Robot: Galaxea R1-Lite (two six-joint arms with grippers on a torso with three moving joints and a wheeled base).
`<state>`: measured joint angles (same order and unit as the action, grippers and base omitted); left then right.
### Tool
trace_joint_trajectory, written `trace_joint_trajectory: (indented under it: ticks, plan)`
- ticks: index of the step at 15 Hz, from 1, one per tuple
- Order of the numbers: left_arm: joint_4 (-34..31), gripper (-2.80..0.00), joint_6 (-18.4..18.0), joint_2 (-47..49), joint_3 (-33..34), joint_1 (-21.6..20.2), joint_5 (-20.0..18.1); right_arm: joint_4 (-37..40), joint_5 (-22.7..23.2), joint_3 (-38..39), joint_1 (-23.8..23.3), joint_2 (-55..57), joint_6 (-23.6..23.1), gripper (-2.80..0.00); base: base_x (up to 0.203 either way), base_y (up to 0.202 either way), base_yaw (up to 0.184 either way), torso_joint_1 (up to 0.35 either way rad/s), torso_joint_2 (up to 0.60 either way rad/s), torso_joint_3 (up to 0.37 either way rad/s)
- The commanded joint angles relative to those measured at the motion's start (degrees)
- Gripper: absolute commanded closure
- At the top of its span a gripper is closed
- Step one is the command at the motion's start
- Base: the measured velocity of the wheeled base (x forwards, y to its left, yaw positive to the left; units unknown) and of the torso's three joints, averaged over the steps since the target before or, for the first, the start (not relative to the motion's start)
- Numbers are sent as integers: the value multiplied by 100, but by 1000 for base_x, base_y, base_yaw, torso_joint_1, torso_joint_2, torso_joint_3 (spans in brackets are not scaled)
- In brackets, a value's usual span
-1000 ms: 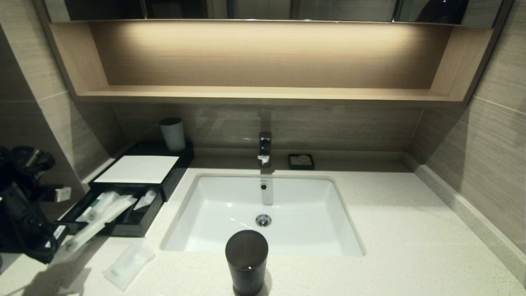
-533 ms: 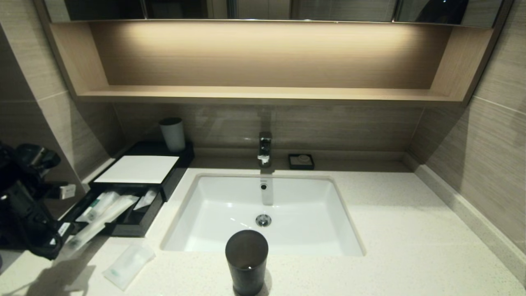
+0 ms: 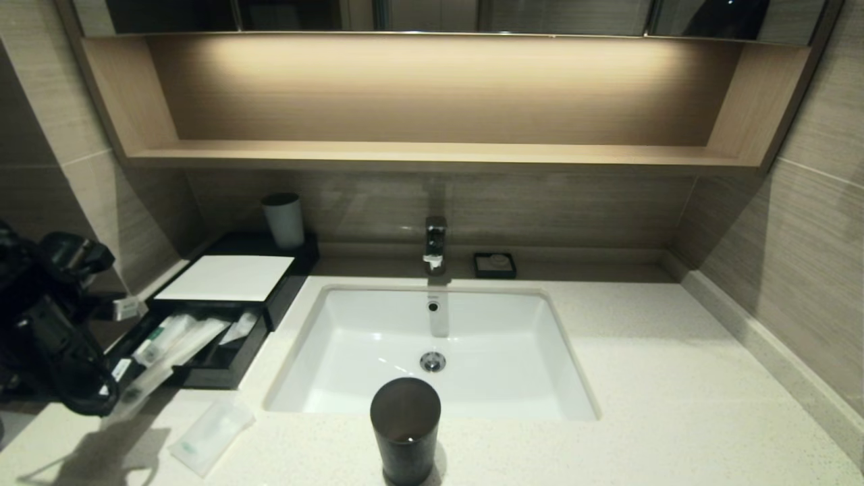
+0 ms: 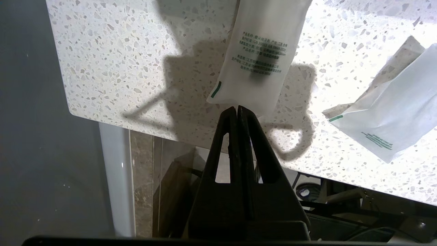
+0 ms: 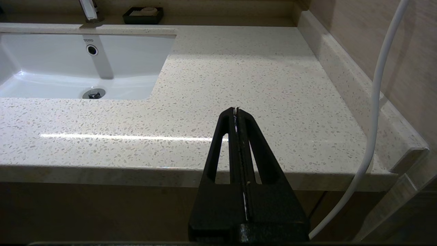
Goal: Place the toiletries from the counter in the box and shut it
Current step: Place the bathroom toiletry into the drawer
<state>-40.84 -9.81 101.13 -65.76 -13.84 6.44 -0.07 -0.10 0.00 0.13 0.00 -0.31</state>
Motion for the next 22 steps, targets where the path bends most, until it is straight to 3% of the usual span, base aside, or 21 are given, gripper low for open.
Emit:
trace_joint_trajectory:
  ticks: [1, 22]
  plan:
    - [-20, 0, 41, 69, -7, 70, 7, -1, 1, 9, 1, 0, -4, 0, 0, 0, 0, 0, 0, 0]
    - [978, 0, 410, 530, -95, 398, 7, -1, 1, 9, 0, 0, -4, 0, 0, 0, 0, 0, 0, 0]
